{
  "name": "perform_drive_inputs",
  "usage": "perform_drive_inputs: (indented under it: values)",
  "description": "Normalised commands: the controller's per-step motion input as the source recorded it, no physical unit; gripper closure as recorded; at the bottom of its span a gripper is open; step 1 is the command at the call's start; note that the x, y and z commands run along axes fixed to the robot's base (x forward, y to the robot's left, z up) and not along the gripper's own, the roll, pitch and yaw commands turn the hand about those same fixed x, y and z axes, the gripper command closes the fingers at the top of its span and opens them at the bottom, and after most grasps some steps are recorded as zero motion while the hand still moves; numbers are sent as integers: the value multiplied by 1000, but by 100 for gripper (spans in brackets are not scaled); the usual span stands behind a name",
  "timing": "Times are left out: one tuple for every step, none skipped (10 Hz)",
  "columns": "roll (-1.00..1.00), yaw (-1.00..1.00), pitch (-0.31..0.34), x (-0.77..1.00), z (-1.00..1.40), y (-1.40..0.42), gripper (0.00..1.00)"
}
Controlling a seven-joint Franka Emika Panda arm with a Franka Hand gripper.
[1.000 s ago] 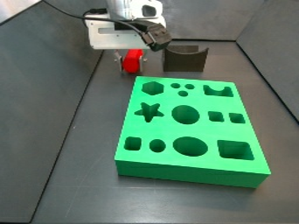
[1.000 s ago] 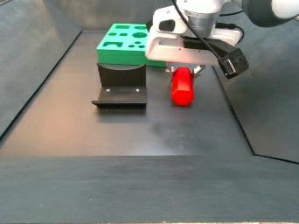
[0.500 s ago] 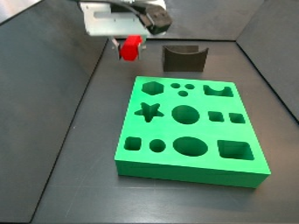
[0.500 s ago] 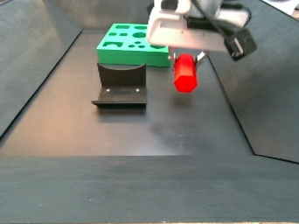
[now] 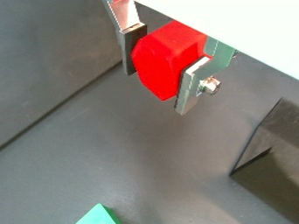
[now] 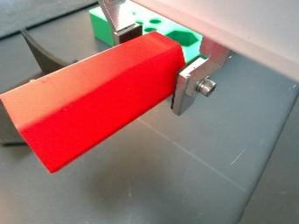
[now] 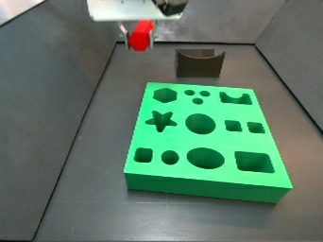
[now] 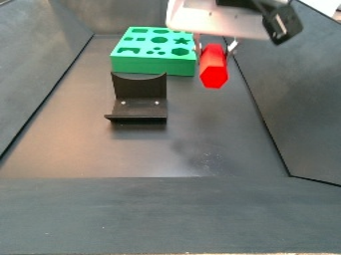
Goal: Pick up the hexagon object. Move up. Place the hexagon object on the fixture. Regrasp the hexagon object. Move to above the board. Insert the hexagon object.
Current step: Place the hexagon object on the fixture.
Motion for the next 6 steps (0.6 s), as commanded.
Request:
perform_drive_inputs:
  values:
    - [-71, 21, 26, -16, 1000, -7, 100]
    - [-85, 22, 28, -20, 1000, -10, 100]
    - [-98, 19, 27, -22, 1000, -10, 100]
    - [-107, 13, 31, -23, 939, -8, 100]
    - [-112, 9, 34, -21, 844, -6, 100]
    - [-121, -3, 42, -13, 649, -2, 100]
